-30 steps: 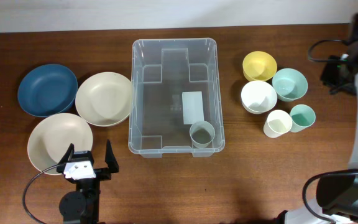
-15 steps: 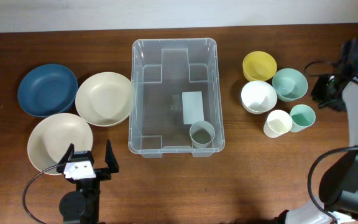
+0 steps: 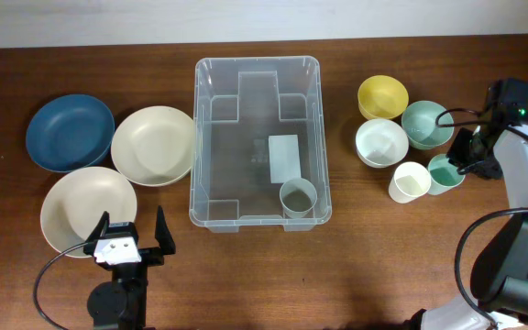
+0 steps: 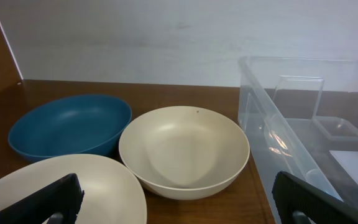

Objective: Pack container
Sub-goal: 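Move the right gripper back to the mint-green cup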

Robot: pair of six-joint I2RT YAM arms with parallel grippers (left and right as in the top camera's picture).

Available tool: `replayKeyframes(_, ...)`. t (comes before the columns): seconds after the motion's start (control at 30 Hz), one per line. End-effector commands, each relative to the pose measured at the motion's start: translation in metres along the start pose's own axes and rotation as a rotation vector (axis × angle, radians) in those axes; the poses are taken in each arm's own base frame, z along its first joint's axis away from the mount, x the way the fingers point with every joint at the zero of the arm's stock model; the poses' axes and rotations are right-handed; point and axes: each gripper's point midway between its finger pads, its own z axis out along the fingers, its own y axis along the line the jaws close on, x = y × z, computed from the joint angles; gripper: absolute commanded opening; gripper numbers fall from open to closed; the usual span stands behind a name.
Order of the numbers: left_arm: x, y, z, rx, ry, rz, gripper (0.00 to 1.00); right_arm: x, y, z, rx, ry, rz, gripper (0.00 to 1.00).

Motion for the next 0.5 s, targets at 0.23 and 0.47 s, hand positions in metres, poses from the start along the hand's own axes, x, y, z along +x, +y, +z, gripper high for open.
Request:
replayKeyframes(0.23,0.001,0.0,0.0,-0.001,-0.003,0.013,1.0,0.013,0.006,0.027,-0.039,-0.003,-0.035,0.38)
replayKeyframes(0.47,0.001,0.0,0.0,-0.001,-0.003,0.013,1.0,0.016,0.006,0.035,-0.04,-0.011,-0.034,0.38)
